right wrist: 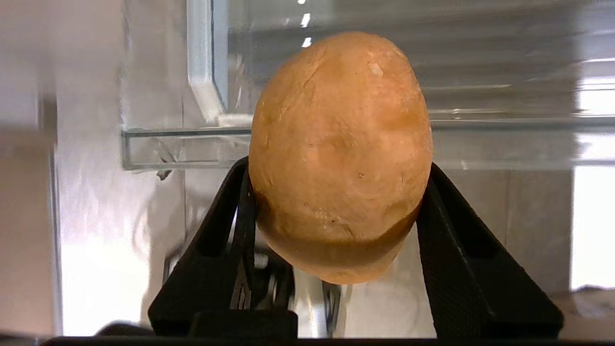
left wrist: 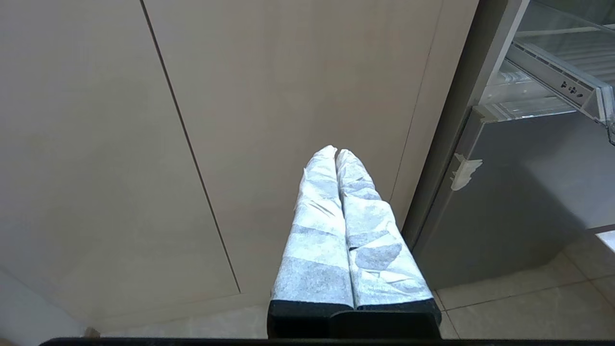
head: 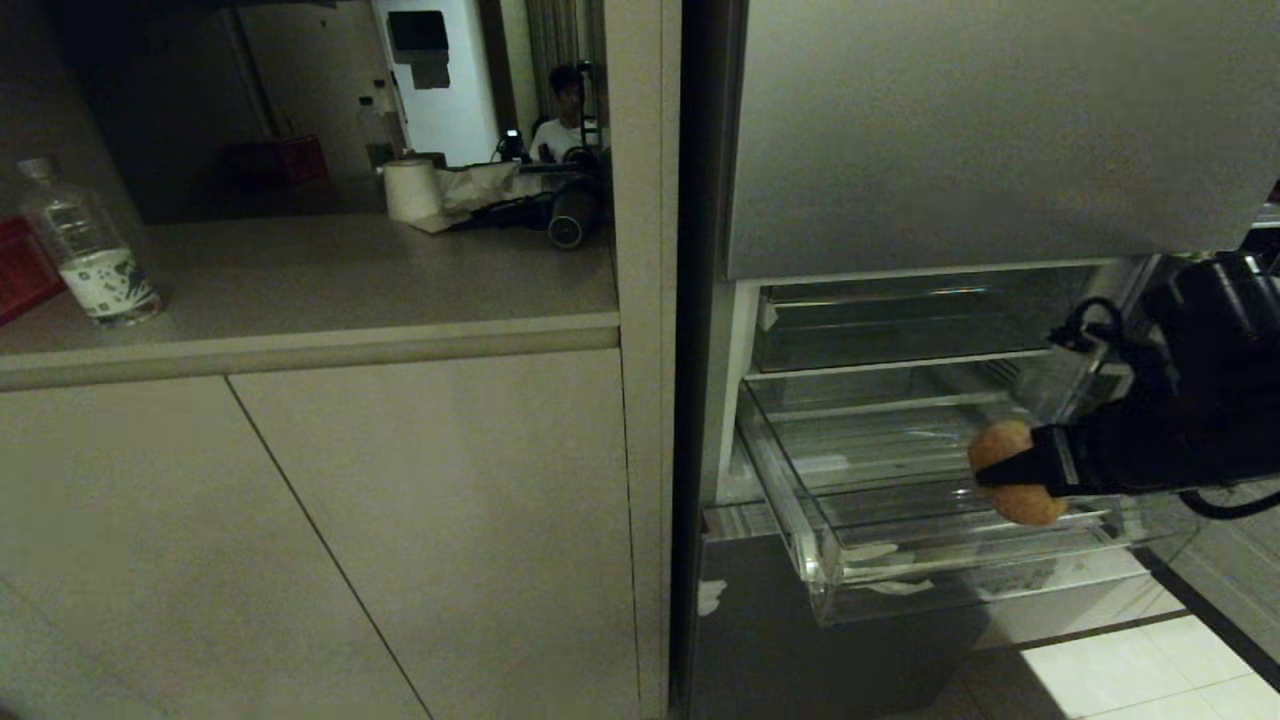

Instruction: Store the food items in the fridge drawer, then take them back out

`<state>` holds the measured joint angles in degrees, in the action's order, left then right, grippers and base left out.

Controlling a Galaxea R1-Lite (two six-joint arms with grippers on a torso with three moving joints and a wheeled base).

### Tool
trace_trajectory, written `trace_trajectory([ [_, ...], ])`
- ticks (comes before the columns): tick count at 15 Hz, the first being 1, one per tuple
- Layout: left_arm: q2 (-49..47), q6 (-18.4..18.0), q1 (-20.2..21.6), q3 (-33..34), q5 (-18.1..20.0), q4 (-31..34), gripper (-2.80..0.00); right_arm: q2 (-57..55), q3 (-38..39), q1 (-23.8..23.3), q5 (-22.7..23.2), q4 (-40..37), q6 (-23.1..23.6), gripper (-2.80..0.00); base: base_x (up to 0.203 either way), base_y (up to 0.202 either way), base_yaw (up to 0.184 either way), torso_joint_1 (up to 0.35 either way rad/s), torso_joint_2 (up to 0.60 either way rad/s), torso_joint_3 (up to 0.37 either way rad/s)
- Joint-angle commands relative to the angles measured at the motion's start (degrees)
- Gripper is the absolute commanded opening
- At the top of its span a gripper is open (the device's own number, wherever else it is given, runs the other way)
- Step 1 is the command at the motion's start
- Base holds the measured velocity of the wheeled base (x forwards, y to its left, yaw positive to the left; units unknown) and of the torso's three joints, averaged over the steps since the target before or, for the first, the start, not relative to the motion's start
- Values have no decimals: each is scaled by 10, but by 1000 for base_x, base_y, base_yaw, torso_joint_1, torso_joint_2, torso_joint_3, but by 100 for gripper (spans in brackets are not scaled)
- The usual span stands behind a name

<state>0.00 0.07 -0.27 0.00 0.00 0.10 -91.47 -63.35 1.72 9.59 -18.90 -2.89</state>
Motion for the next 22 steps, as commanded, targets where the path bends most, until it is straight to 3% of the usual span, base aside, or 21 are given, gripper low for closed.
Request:
trace_trajectory([
  [1,-1,0,0,0,0,0,-280,111,44,-21,1,12,-1,-280,0,0,0,0,0,0],
  [11,-1,0,0,0,0,0,-280,464,341,-28,6,127,10,-280,0,0,0,0,0,0],
  [13,-1,0,0,0,0,0,-280,468,363,-28,8,146,42,-280,0,0,0,0,0,0],
  [22,-1,0,0,0,0,0,-280,480,381,-28,9,147,46,-280,0,7,-142,2,2,3],
])
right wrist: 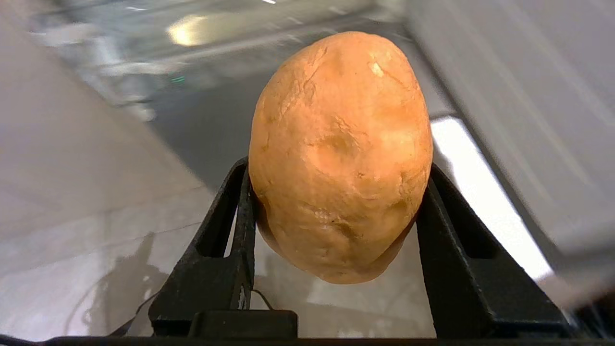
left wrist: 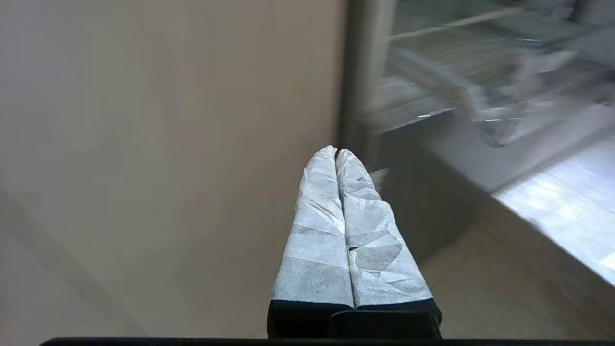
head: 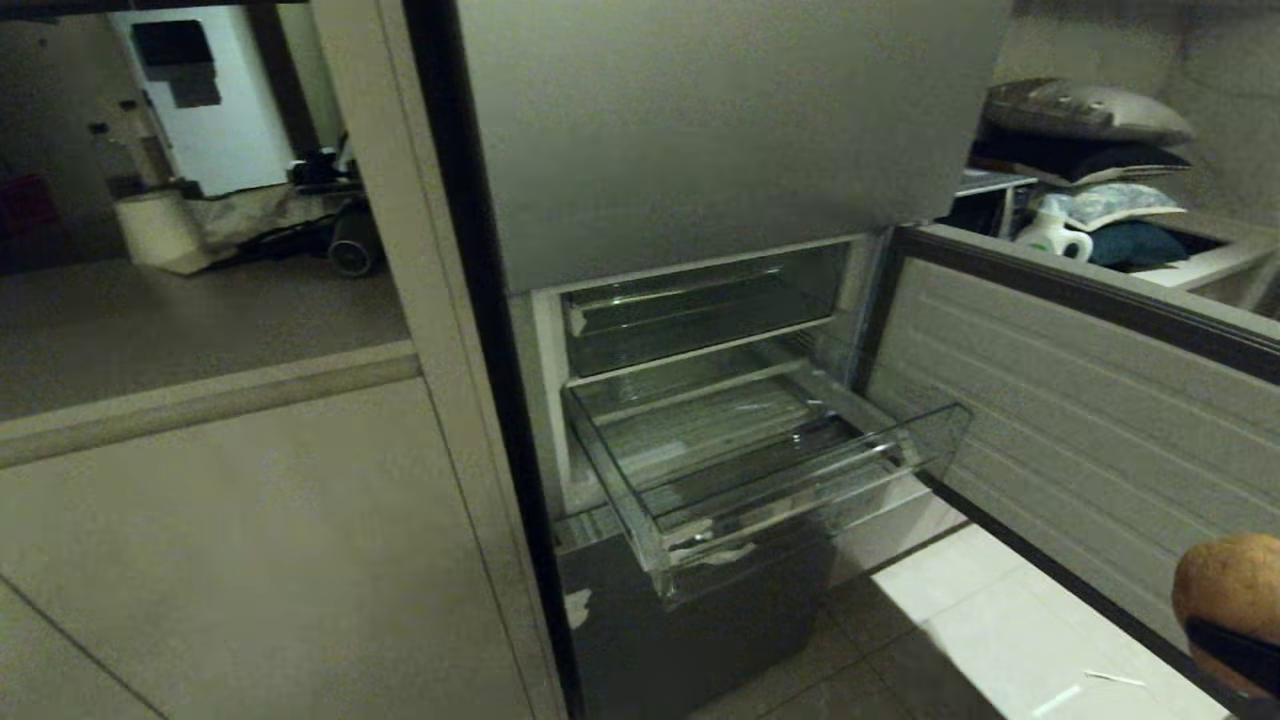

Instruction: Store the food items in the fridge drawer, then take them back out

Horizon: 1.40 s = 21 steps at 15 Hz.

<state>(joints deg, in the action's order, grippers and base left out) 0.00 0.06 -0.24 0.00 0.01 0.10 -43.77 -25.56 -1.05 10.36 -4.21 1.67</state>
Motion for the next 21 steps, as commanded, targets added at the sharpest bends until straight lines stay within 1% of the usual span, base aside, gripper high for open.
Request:
trace_trajectory([
  [1,-1,0,0,0,1,0,-280,5,5,0,1,0,1,-280,-2,10,-176,-2,2,-1],
  [4,-1,0,0,0,0,0,-280,8,15,-1,-1,0,3,-280,2,8,-177,1,4,1],
  [7,-1,0,0,0,1,0,-280,-9,8,-8,-13,10,-1,-280,1,6,-176,0,1,3],
  [9,-1,0,0,0,0,0,-280,-48,10,-18,-35,80,-3,-280,1,5,-162,2,2,5],
  [11,-1,0,0,0,0,0,-280,-108,10,-29,-70,151,-2,-280,-2,5,-83,-2,7,2],
  [13,-1,0,0,0,0,0,-280,-188,-10,-56,-125,191,-1,-280,0,0,0,0,0,0],
  [14,-1,0,0,0,0,0,-280,-227,-22,-80,-152,205,-3,-280,0,0,0,0,0,0],
  [16,-1,0,0,0,0,0,-280,-277,-41,-163,-182,237,-4,-280,0,0,0,0,0,0],
  [19,-1,0,0,0,0,0,-280,-320,-49,-275,-193,262,-3,-280,0,0,0,0,0,0],
  [20,-1,0,0,0,0,0,-280,-344,-50,-309,-194,273,-3,-280,0,0,0,0,0,0],
  [21,-1,0,0,0,0,0,-280,-370,-50,-333,-194,292,-3,-280,0,0,0,0,0,0],
])
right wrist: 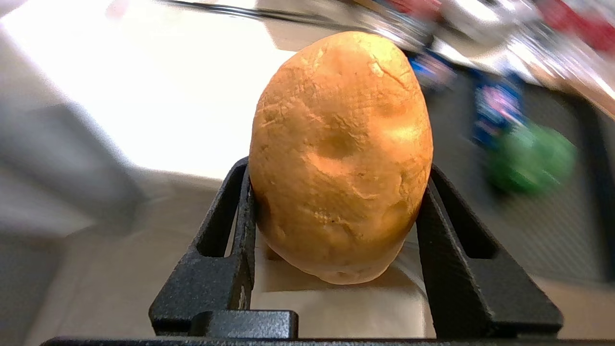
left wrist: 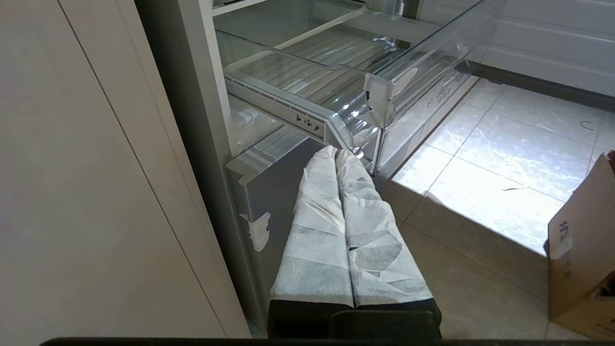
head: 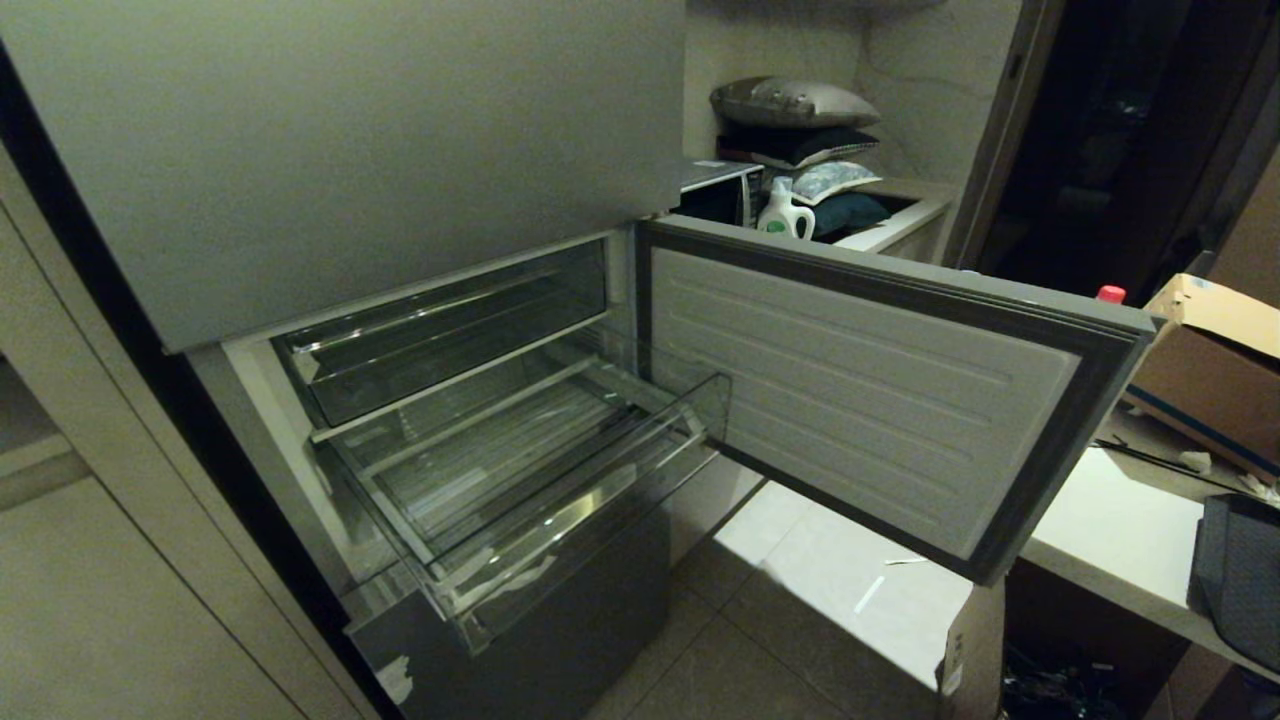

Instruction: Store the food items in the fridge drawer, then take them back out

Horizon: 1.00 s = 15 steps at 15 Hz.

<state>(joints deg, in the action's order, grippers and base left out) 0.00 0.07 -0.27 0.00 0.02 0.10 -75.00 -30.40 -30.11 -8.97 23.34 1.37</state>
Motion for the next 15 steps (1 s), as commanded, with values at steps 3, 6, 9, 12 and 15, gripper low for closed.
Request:
trace_trajectory([
  [3,-1,0,0,0,0,0,-280,-148,2,-106,2,100,-1,-280,0,0,0,0,0,0],
  [6,-1,0,0,0,0,0,-280,-241,3,-163,15,197,0,-280,0,0,0,0,0,0],
  [9,-1,0,0,0,0,0,-280,-307,5,-185,57,266,0,-280,0,0,0,0,0,0],
  [12,-1,0,0,0,0,0,-280,-361,8,-191,89,333,-2,-280,0,0,0,0,0,0],
  [15,-1,0,0,0,0,0,-280,-408,5,-191,122,381,-2,-280,0,0,0,0,0,0],
])
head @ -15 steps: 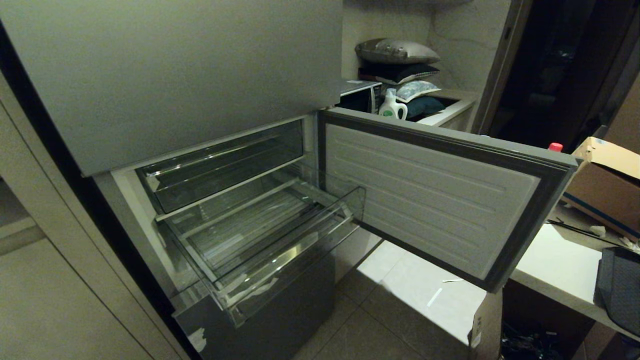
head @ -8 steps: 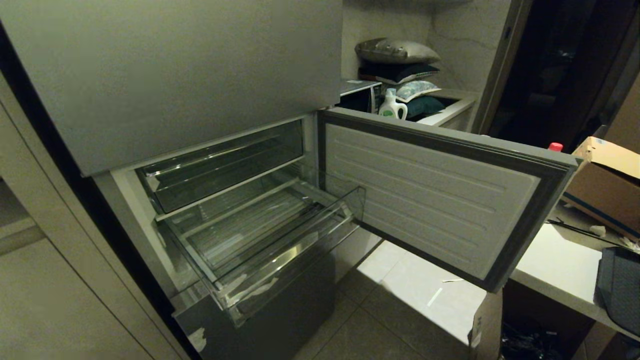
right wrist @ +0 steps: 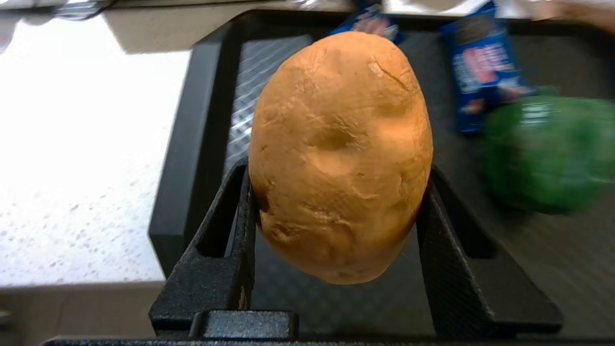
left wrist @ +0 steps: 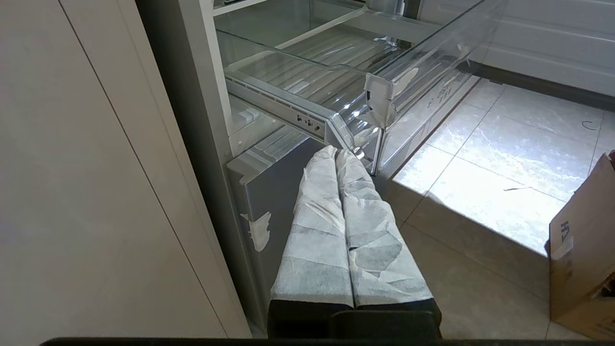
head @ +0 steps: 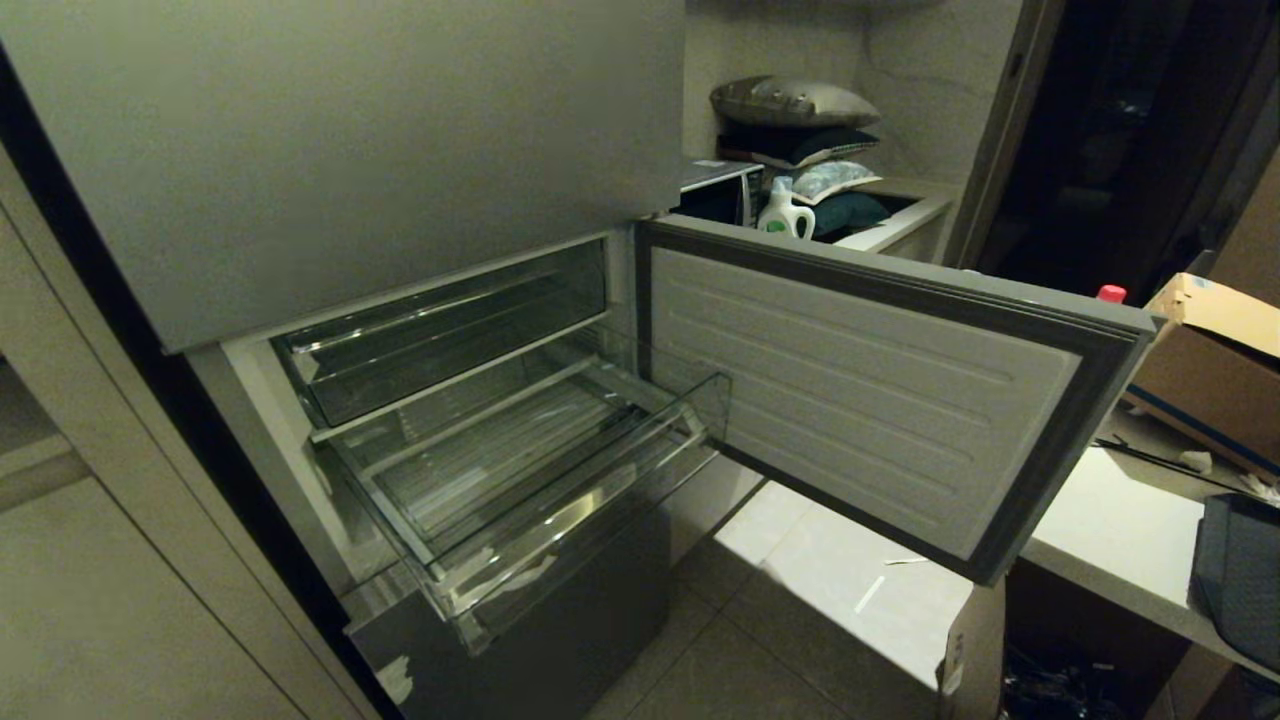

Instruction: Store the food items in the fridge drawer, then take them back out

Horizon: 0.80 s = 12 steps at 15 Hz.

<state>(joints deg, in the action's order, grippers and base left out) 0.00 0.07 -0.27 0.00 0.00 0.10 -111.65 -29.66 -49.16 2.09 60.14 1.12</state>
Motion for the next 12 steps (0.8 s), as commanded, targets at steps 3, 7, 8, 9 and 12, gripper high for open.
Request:
trace_trajectory([
  [3,-1,0,0,0,0,0,-280,-78,-12,-1,28,21,1,-280,0,0,0,0,0,0],
  [7,-1,0,0,0,1,0,-280,-117,-40,-12,28,21,2,0,0,0,0,0,0,0],
  [8,-1,0,0,0,0,0,-280,-122,-46,-14,28,21,2,0,0,0,0,0,0,0],
  [9,-1,0,0,0,0,0,-280,-126,-51,-17,28,21,2,0,0,0,0,0,0,0],
  [12,-1,0,0,0,0,0,-280,-121,-49,-18,28,21,0,0,0,0,0,0,0,0],
])
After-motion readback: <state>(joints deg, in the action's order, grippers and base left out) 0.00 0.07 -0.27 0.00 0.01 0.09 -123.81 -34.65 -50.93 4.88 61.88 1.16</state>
